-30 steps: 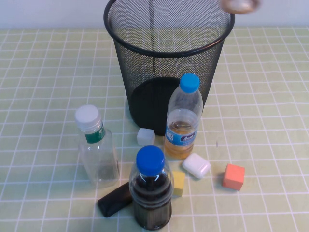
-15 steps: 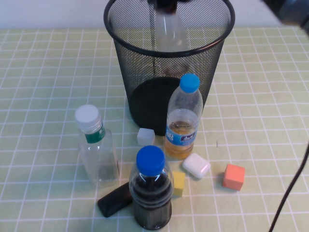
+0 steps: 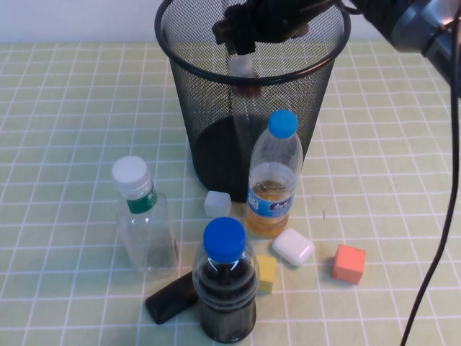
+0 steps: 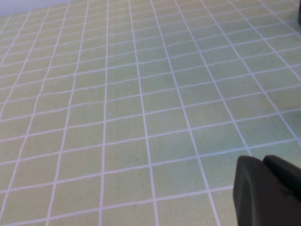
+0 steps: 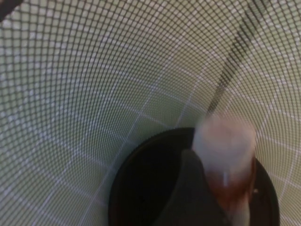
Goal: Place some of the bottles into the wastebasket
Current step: Place the bottle in the trash can, then pick up a bottle from the table with left arm, then place the bottle in the trash can
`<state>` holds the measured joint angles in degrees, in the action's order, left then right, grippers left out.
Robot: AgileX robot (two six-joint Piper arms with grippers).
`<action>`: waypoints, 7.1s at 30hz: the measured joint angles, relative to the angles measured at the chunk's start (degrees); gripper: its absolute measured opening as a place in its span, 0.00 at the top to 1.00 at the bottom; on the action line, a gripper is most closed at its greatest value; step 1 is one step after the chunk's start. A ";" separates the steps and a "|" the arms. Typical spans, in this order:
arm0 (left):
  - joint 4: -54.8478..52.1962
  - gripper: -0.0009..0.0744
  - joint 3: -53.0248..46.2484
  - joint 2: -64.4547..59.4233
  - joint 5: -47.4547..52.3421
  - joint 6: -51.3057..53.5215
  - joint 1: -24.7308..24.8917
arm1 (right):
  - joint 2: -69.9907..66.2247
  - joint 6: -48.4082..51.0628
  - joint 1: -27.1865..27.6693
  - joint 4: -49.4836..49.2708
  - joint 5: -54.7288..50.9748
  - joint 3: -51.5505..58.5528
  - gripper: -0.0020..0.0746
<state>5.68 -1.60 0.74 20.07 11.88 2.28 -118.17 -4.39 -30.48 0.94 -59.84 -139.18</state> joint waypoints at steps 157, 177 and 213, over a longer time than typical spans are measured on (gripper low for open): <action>67.05 0.52 49.79 -67.95 19.87 68.15 4.06 | 92.47 -23.07 0.00 16.63 76.16 136.67 0.98; 41.87 0.52 133.40 -92.18 43.89 23.94 6.69 | 92.47 -23.07 0.00 16.77 76.16 136.67 0.98; 31.77 0.30 143.64 -127.71 43.32 22.57 19.37 | 92.47 -23.07 0.00 16.77 76.16 136.67 0.98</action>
<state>37.45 142.04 -126.98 63.39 34.46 21.65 -25.70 -27.46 -30.48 17.71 16.33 -2.51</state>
